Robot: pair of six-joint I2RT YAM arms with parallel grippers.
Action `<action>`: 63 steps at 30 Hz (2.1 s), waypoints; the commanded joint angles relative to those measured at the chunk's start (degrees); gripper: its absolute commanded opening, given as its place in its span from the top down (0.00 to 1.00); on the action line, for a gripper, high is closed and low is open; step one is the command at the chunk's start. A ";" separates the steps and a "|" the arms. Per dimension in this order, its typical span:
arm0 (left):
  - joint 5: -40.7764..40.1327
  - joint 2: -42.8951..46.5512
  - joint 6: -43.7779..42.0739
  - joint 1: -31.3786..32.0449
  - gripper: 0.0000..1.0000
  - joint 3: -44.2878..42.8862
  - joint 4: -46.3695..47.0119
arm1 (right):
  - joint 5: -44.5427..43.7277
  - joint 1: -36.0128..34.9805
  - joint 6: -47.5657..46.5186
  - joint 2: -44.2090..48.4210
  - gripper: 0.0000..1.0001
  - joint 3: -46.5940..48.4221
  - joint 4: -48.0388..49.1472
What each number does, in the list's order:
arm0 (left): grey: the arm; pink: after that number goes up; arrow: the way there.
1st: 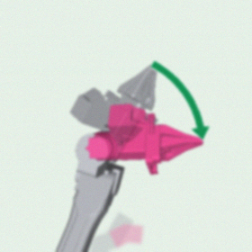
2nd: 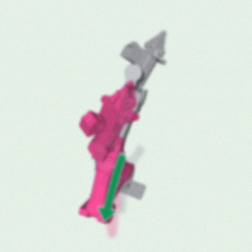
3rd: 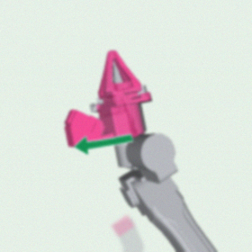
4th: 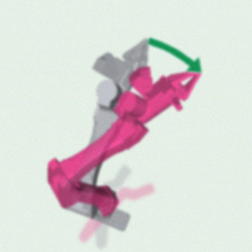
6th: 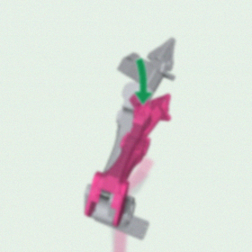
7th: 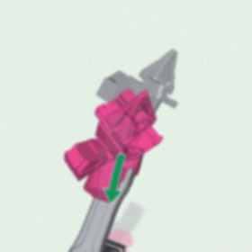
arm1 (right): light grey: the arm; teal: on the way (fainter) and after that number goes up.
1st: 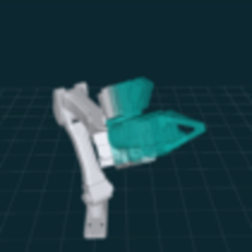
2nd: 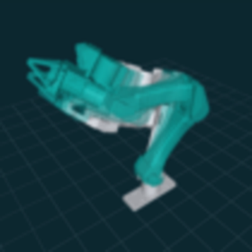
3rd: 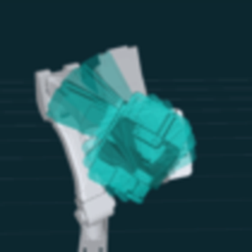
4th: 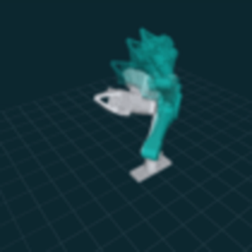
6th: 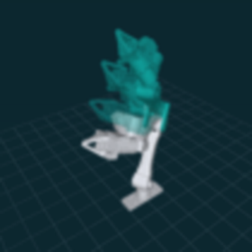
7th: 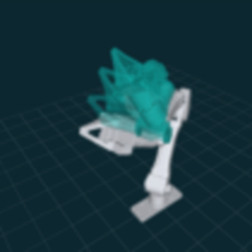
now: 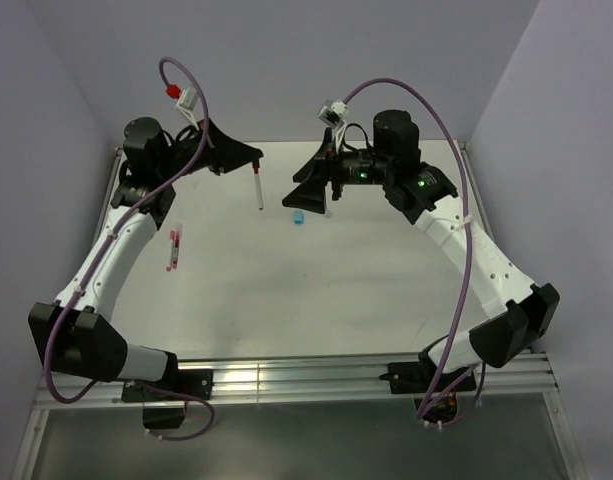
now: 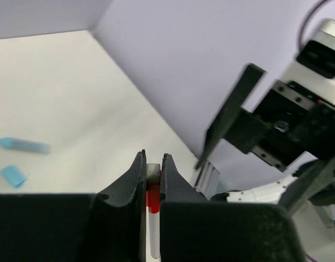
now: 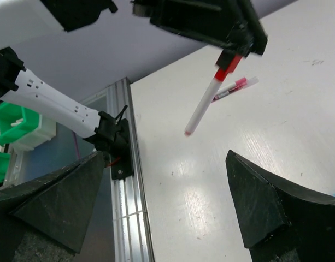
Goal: Insert the pens into the pen caps
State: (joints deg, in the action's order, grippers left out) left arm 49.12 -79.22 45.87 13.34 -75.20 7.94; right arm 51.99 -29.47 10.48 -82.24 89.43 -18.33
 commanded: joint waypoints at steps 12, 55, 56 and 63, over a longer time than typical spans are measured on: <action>-13.95 -5.15 -36.45 -8.51 1.00 -14.45 -40.98 | -6.90 1.26 -9.51 4.28 0.00 -3.65 -11.37; -47.36 -28.18 -47.10 -13.25 0.81 2.86 -32.21 | -9.45 1.96 -11.54 1.55 0.00 -4.97 -13.49; -48.15 -28.27 -47.10 -13.26 0.81 3.13 -32.03 | -9.45 1.96 -11.54 1.47 0.00 -4.96 -13.49; -51.32 -28.27 -47.01 -13.26 0.76 5.06 -30.27 | -8.92 1.96 -11.45 0.85 0.00 -4.53 -13.49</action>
State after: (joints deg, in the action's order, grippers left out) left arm 0.71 -107.59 -0.45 0.30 -70.41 -24.80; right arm 42.68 -28.08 0.03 -80.88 84.73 -32.21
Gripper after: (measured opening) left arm 0.228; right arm 0.997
